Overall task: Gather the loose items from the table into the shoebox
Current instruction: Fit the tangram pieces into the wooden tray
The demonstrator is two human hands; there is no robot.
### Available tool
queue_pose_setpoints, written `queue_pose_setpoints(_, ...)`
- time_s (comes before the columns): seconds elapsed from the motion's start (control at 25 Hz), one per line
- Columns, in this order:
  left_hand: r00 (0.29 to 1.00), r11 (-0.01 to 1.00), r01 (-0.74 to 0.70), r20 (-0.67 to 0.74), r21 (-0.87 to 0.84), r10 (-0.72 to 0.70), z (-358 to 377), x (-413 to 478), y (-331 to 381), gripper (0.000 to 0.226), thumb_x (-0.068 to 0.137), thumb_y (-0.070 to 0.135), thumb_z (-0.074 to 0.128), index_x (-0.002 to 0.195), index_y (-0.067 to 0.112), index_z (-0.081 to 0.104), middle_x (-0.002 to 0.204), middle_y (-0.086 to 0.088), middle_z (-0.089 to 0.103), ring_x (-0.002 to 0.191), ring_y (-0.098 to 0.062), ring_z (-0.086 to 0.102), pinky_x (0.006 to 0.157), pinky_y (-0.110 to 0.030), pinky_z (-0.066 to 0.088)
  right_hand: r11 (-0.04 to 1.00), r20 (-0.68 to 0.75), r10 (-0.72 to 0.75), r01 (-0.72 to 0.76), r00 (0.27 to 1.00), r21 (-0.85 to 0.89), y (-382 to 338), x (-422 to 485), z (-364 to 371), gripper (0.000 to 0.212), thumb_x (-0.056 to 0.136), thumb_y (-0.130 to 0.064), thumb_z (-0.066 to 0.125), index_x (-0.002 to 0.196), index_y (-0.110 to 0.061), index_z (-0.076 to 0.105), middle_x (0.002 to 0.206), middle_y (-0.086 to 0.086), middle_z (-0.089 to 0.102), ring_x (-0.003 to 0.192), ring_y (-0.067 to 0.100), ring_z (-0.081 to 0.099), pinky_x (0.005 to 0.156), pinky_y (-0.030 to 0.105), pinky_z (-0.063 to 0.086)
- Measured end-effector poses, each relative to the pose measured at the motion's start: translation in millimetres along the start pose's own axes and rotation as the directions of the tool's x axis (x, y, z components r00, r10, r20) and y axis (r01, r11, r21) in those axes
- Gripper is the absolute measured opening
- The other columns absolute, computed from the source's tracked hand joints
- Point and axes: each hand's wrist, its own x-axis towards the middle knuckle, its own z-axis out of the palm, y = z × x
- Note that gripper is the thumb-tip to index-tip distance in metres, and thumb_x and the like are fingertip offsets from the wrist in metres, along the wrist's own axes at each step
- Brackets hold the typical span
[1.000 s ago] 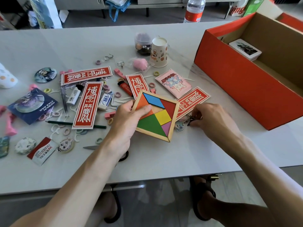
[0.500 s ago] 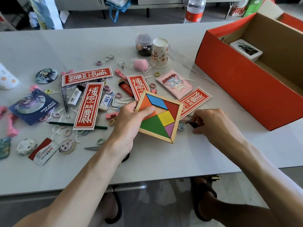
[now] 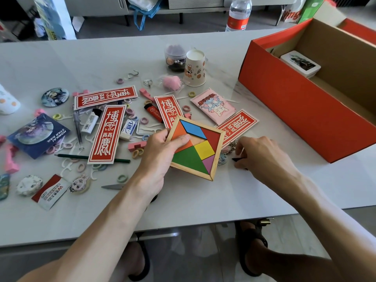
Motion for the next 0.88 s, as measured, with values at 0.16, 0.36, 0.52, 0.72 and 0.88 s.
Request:
queue_pose_setpoints(0.16, 1.000, 1.000, 0.007, -0.001, 0.011, -0.007, 0, 0, 1, 0.009, 0.090, 0.020, 0.069, 0.097, 0.021, 0.074, 0.090, 0.008, 0.078, 0.082, -0.007, 0.073, 0.062, -0.013, 0.051, 0.793, -0.164, -0.010, 0.107, 0.986, 0.599, -15, 0, -13, 0.013, 0.088, -0.015, 0.069, 0.086, -0.019, 0.057, 0.081, -0.002, 0.068, 0.065, 0.010, 0.069, 0.059, 0.029, 0.057)
queue_pose_setpoints(0.36, 0.999, 1.000, 0.019, 0.026, 0.007, -0.019, 2, -2, 2, 0.012, 0.089, 0.022, 0.069, 0.100, 0.021, 0.072, 0.092, 0.006, 0.078, 0.084, -0.011, 0.074, 0.066, -0.019, 0.053, 0.502, -0.177, -0.119, 0.213, 0.977, 0.838, -35, -3, -28, 0.010, 0.085, -0.007, 0.071, 0.086, -0.016, 0.075, 0.074, -0.006, 0.072, 0.065, 0.010, 0.066, 0.059, 0.021, 0.052)
queue_pose_setpoints(0.52, 0.999, 1.000, 0.026, 0.030, 0.003, -0.026, 2, -5, 2, 0.013, 0.088, 0.023, 0.070, 0.101, 0.021, 0.071, 0.089, 0.006, 0.078, 0.080, -0.010, 0.074, 0.058, -0.016, 0.051, 0.521, -0.137, -0.242, 0.248, 0.961, 0.817, -43, 1, -28, 0.021, 0.090, -0.001, 0.062, 0.101, -0.014, 0.076, 0.103, -0.004, 0.069, 0.097, 0.008, 0.063, 0.082, 0.024, 0.052)
queue_pose_setpoints(0.72, 0.999, 1.000, 0.018, 0.032, -0.021, -0.018, 1, -7, 3, 0.012, 0.089, 0.021, 0.070, 0.100, 0.019, 0.071, 0.087, 0.005, 0.078, 0.075, -0.009, 0.074, 0.055, -0.013, 0.051, 0.725, -0.202, -0.287, 0.350, 0.937, 0.594, -53, 6, -22, 0.028, 0.093, -0.003, 0.058, 0.112, -0.018, 0.073, 0.106, -0.010, 0.058, 0.099, 0.003, 0.054, 0.082, 0.015, 0.046)
queue_pose_setpoints(0.88, 0.999, 1.000, 0.010, 0.042, -0.022, -0.009, 0, -8, 3, 0.012, 0.088, 0.021, 0.070, 0.099, 0.019, 0.072, 0.088, 0.003, 0.078, 0.076, -0.011, 0.074, 0.056, -0.015, 0.051, 0.718, -0.268, -0.236, 0.354, 0.934, 0.599, -58, 4, -13, 0.022, 0.079, -0.006, 0.075, 0.090, -0.025, 0.077, 0.090, -0.016, 0.067, 0.087, -0.005, 0.059, 0.070, 0.005, 0.043)
